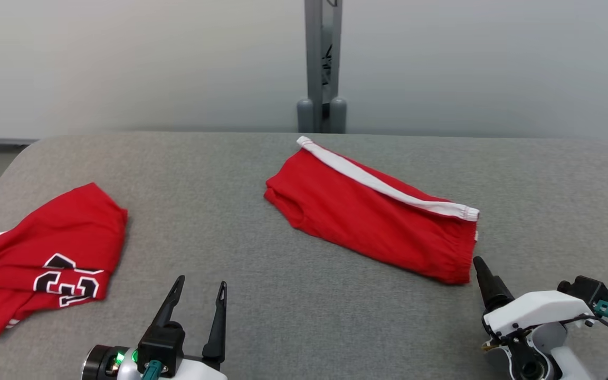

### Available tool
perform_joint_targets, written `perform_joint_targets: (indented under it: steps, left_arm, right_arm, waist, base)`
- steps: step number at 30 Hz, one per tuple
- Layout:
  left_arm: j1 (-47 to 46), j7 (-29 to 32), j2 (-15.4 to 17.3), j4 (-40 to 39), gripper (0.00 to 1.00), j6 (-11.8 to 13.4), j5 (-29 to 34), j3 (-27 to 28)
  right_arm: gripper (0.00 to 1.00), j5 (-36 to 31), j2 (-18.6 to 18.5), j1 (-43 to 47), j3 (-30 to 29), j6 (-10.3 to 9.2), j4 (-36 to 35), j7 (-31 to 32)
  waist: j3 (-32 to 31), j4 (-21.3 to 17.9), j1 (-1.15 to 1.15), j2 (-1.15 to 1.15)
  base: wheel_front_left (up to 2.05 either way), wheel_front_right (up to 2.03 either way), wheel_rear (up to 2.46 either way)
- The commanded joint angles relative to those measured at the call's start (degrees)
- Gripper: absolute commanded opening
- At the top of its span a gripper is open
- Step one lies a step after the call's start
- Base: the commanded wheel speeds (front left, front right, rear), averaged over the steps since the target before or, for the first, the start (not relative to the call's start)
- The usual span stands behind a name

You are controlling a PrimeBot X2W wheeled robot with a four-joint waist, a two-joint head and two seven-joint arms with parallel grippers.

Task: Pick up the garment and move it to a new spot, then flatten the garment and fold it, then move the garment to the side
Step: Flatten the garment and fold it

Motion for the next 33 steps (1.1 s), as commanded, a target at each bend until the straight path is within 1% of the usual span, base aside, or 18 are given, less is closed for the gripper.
perform_joint_targets:
  steps: [1,4,8,12,18,22,28,33]
  left_arm:
    - [-1.2,-0.2,0.3,0.1,1.0,-0.3,0.6,0.5]
    - [-1.8,-0.2,0.1,0.0,1.0,-0.8,1.3,1.0]
    - [-2.7,-0.2,0.0,-0.6,1.0,-1.0,2.0,1.8]
    - [-3.1,-0.2,-0.3,-1.0,1.0,-1.4,2.6,2.5]
    - [-3.5,-0.2,-0.7,-1.4,1.0,-1.6,2.9,2.7]
    - [-3.4,-0.2,-1.0,-1.5,1.0,-1.7,3.1,3.0]
    - [-4.0,-0.2,-1.1,-1.4,1.0,-2.0,3.4,3.1]
    - [-4.2,-0.2,-1.3,-1.6,1.0,-2.2,3.6,3.3]
  right_arm:
    - [1.0,0.5,-0.4,-1.5,0.2,0.05,2.6,1.1]
    - [1.0,1.9,-0.5,-4.6,-0.8,0.05,8.8,2.2]
    - [1.0,3.1,-0.5,-8.9,-3.2,0.03,17.5,2.0]
    - [1.0,4.8,-0.1,-11.7,-4.5,0.03,21.6,1.9]
    - [1.0,6.2,0.3,-13.2,-3.9,0.04,22.5,2.0]
    - [1.0,7.5,0.4,-13.4,-2.9,0.04,21.7,2.5]
    - [1.0,12.4,0.2,-13.4,-2.0,0.09,18.9,2.4]
    - [1.0,16.0,0.2,-13.3,0.0,0.09,17.6,0.6]
  waist:
    - [1.2,1.8,0.0,0.0]
    - [2.4,3.7,0.0,0.0]
    - [4.2,6.0,0.0,0.0]
    - [5.5,7.6,0.0,0.0]
    - [6.0,8.8,0.0,0.0]
    - [6.0,8.8,0.0,0.0]
    - [6.3,8.8,0.0,0.0]
    - [6.6,8.7,0.0,0.0]
  base:
    - [0.0,0.0,0.0]
    - [0.0,0.0,0.0]
    - [0.0,0.0,0.0]
    - [0.0,0.0,0.0]
    - [0.0,0.0,0.0]
    - [0.0,0.0,0.0]
    - [0.0,0.0,0.0]
    - [0.0,0.0,0.0]
